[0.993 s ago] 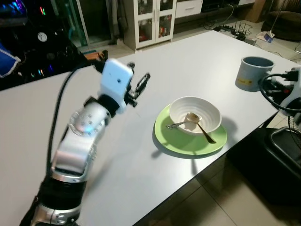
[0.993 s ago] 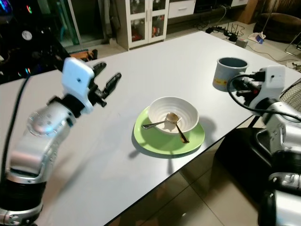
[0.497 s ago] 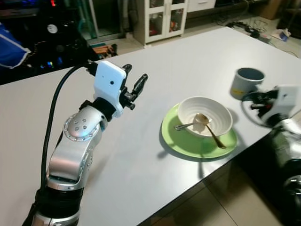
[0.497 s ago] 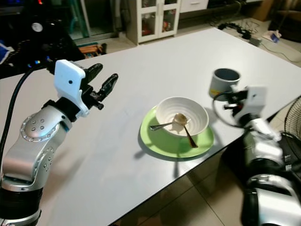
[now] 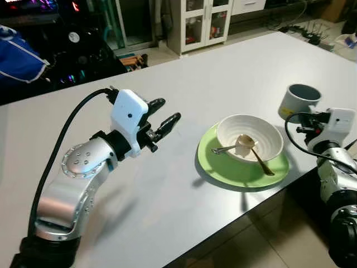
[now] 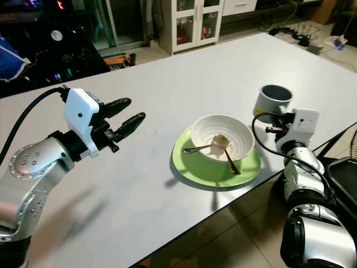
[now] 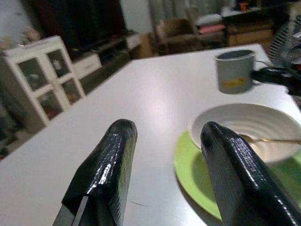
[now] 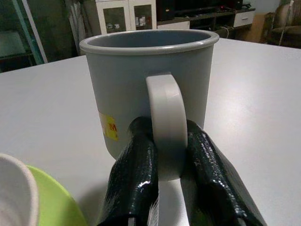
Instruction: Setting the table
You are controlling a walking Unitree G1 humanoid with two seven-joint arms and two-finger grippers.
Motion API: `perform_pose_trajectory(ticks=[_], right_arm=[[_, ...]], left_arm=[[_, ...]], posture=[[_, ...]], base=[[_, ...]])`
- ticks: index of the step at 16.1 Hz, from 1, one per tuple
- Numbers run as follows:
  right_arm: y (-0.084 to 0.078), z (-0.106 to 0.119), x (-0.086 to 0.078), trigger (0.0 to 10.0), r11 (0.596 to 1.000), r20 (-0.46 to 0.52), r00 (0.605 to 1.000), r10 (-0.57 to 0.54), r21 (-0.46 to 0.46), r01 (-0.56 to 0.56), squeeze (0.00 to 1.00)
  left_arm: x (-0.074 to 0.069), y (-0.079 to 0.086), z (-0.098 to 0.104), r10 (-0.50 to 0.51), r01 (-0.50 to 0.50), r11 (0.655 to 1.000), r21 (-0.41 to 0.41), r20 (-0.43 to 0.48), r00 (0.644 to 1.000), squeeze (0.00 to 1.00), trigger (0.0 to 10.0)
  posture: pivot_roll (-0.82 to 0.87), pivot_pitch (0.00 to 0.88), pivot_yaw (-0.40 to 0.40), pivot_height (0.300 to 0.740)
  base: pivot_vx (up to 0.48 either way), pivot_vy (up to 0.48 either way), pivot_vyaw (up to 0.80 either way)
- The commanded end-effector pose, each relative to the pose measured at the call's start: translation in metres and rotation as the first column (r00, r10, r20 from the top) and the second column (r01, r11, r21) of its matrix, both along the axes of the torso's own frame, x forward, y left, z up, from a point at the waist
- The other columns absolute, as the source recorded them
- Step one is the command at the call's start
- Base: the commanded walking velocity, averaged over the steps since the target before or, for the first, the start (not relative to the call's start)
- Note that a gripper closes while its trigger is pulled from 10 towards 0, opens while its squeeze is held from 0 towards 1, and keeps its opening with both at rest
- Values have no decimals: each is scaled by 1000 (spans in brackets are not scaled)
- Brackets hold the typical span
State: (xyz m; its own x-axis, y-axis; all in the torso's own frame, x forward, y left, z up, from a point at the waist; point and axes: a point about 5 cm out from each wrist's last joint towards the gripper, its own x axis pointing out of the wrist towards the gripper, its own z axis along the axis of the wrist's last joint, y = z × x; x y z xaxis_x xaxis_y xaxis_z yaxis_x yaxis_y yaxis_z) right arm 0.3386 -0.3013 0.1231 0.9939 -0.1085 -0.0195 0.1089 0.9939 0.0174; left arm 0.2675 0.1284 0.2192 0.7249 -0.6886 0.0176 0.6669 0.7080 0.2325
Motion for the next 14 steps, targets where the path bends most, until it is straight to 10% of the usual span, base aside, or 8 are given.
perform_pose_trajectory(ticks=[1,14], right_arm=[[-6,7,1,10000,1000,15,1000,-16,-8,16,0],[5,-13,-2,10000,984,-145,983,110,-127,-128,0]], left_arm=[[-5,0,-2,-78,79,997,19,-46,996,0,10000],[-36,-5,-9,-325,318,946,-70,-187,927,0,10000]], posture=[[134,0,78,740],[147,3,73,740]], base=[[0,0,0],[0,0,0]])
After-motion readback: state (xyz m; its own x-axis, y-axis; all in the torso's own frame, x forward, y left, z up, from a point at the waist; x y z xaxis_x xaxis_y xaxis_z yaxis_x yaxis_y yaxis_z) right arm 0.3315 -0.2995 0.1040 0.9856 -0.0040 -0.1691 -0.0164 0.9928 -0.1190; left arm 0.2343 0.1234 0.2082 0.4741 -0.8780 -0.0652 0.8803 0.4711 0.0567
